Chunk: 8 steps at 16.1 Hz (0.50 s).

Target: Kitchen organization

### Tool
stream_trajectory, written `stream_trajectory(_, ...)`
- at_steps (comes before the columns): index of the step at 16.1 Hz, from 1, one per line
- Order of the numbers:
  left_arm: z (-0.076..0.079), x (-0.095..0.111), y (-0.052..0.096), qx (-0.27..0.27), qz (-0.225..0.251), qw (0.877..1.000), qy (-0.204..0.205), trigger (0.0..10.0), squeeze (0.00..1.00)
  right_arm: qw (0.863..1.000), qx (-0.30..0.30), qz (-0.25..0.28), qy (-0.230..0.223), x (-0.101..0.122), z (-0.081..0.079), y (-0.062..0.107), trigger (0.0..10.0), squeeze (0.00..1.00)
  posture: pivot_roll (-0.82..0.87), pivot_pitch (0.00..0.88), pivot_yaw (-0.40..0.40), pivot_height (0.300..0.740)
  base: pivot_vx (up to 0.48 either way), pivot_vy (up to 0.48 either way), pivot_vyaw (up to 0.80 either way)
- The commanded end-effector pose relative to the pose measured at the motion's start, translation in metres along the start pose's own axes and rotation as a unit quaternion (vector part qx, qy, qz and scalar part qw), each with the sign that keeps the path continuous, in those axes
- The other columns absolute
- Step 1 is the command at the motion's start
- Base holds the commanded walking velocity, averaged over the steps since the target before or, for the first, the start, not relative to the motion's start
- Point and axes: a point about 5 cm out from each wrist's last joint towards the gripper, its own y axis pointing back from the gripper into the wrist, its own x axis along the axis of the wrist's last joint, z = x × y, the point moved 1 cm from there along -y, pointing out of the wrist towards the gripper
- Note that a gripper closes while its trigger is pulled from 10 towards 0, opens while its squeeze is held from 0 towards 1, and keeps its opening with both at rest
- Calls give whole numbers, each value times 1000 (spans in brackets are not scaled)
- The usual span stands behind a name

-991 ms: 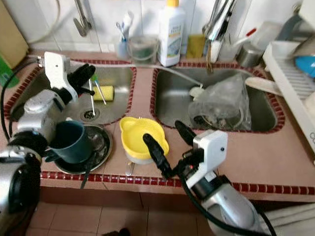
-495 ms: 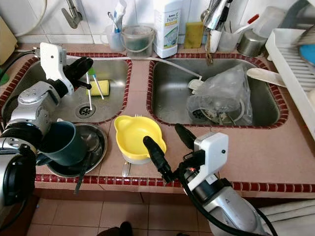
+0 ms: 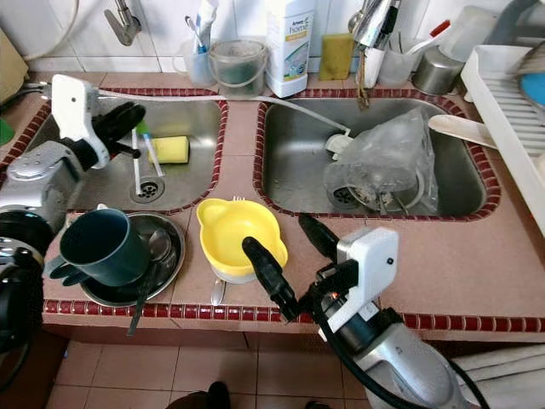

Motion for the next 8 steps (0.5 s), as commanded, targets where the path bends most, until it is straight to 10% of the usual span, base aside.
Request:
stream_trajectory(1, -6, 0, 3, 2, -12, 1000, -11, 10000, 0, 1000, 10, 5, 1, 5, -5, 1, 10000, 0, -144, 230, 70, 740, 0, 0, 0)
stream_trajectory(3, -9, -3, 6, 8, -20, 1000, -9, 10000, 0, 1000, 12, 3, 4, 5, -4, 2, 10000, 0, -142, 230, 72, 740, 0, 0, 0)
stream_trajectory(4, -9, -3, 6, 9, -21, 1000, -7, 10000, 1000, 1000, 11, 3, 5, 6, -3, 1, 10000, 0, -143, 229, 71, 740, 0, 0, 0)
stream_trajectory(8, -9, -3, 5, 5, -19, 1000, 3, 10000, 1000, 1000, 7, 5, 7, 7, -1, 0, 10000, 0, -143, 224, 70, 740, 0, 0, 0)
